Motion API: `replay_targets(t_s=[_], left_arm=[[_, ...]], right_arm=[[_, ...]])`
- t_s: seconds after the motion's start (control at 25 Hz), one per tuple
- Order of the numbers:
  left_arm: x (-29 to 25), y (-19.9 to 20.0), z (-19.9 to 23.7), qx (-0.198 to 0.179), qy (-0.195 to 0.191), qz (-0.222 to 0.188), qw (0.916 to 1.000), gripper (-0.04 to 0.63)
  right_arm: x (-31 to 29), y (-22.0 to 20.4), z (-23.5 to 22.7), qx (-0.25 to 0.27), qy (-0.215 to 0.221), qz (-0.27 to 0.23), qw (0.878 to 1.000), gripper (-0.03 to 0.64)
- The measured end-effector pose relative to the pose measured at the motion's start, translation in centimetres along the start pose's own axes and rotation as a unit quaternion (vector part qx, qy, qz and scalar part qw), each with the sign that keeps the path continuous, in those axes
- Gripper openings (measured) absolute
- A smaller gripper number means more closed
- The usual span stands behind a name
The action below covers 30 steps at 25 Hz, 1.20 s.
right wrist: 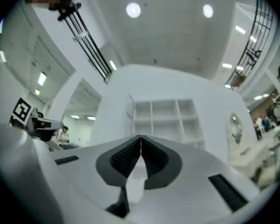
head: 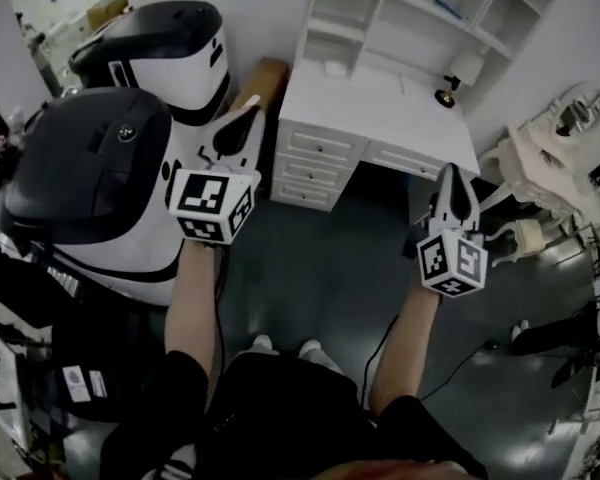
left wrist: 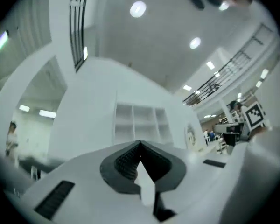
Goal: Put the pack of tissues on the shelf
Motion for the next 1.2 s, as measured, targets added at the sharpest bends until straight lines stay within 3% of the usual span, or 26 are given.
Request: replay_targets(t_s=[0.04,0.08,0.16,0.2,0.24,0.32,0.36,0.4,0.44,0.48,0.52,0.56,0.6,0.64,0.68,0.72,0.76,0.84,0.92,1.04,1.2], left_arm=[[0.3,7.7,-1.0,-0.036,-0.019,-0.080,0.9959,0.011],[1.3,14.6,-2.3,-0.068,-0.033,-0.152,0.9856,0.011],[5.1,24.8,-4.9,-0.082,-0.048,-0.282,0.9546,0.011],[7.7,28.3,-6.0,-0.056,-0.057,-0.350,0.9332,0.010],[10.8,30.8,-7.1,-0.011,-0.072,-0.419,0.9049,0.010],[16.7,31.7,-8.6,0.114,-0.100,-0.531,0.8339,0.009],[18.4,30.0,-8.9,0.178,-0.092,-0.552,0.8092,0.009],[18.9,27.3,-8.9,0.234,-0.063,-0.542,0.8045,0.009],[18.0,23.8,-9.0,0.280,-0.016,-0.501,0.8186,0.011],[16.3,20.0,-9.1,0.313,0.035,-0.437,0.8424,0.009],[14.4,16.5,-9.3,0.330,0.080,-0.364,0.8672,0.009],[12.7,13.8,-9.8,0.332,0.107,-0.298,0.8886,0.009],[11.3,11.9,-10.7,0.312,0.118,-0.250,0.9088,0.009],[10.0,10.6,-11.9,0.271,0.116,-0.211,0.9321,0.009],[8.5,9.1,-13.4,0.211,0.105,-0.166,0.9575,0.009],[7.0,7.4,-14.8,0.146,0.092,-0.112,0.9786,0.011],[5.9,5.6,-15.9,0.085,0.089,-0.062,0.9905,0.011],[5.2,2.6,-16.8,-0.002,0.112,0.001,0.9937,0.011],[4.7,0.0,-17.4,-0.050,0.124,0.050,0.9897,0.011],[3.5,-3.5,-18.6,-0.082,0.122,0.127,0.9810,0.011],[2.5,-4.6,-19.8,-0.091,0.110,0.141,0.9796,0.009]], right_arm=[[0.0,6.3,0.8,0.021,0.035,-0.058,0.997,0.021],[0.6,11.9,1.8,0.048,0.069,-0.110,0.990,0.021],[3.2,20.3,3.3,0.092,0.122,-0.188,0.970,0.021],[4.8,23.0,3.6,0.095,0.142,-0.216,0.961,0.021],[6.5,25.0,3.9,0.088,0.161,-0.241,0.953,0.021],[10.4,27.0,4.7,0.050,0.207,-0.293,0.932,0.021],[12.7,27.1,5.0,0.019,0.238,-0.322,0.916,0.021],[14.7,26.4,5.1,-0.022,0.277,-0.349,0.895,0.021],[16.2,24.8,5.1,-0.073,0.321,-0.363,0.872,0.021],[16.8,22.0,4.9,-0.124,0.359,-0.352,0.855,0.021],[16.2,18.3,4.7,-0.162,0.375,-0.303,0.861,0.021],[14.8,13.9,3.9,-0.173,0.348,-0.216,0.895,0.021],[13.0,9.0,2.4,-0.151,0.269,-0.111,0.945,0.021],[11.3,4.4,0.3,-0.105,0.156,-0.019,0.982,0.021],[9.9,0.5,-1.8,-0.064,0.052,0.043,0.996,0.021],[9.1,-2.0,-3.3,-0.053,-0.005,0.075,0.996,0.021],[8.9,-3.2,-4.2,-0.074,-0.013,0.085,0.994,0.021],[9.1,-3.2,-4.5,-0.134,0.031,0.069,0.988,0.021],[9.1,-3.2,-4.2,-0.144,0.070,0.067,0.985,0.021],[8.8,-5.2,-3.5,-0.131,0.095,0.108,0.981,0.021],[8.7,-6.7,-3.1,-0.125,0.114,0.130,0.977,0.021]])
Point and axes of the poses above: the fingertips, and each gripper's own axes: x backward along the fingers, z to its left, y out of its top, the point moved 1 cm from there along x, backward along the fingers, and after that the axes turned 4 degrees about -z, right-handed, at the moved point
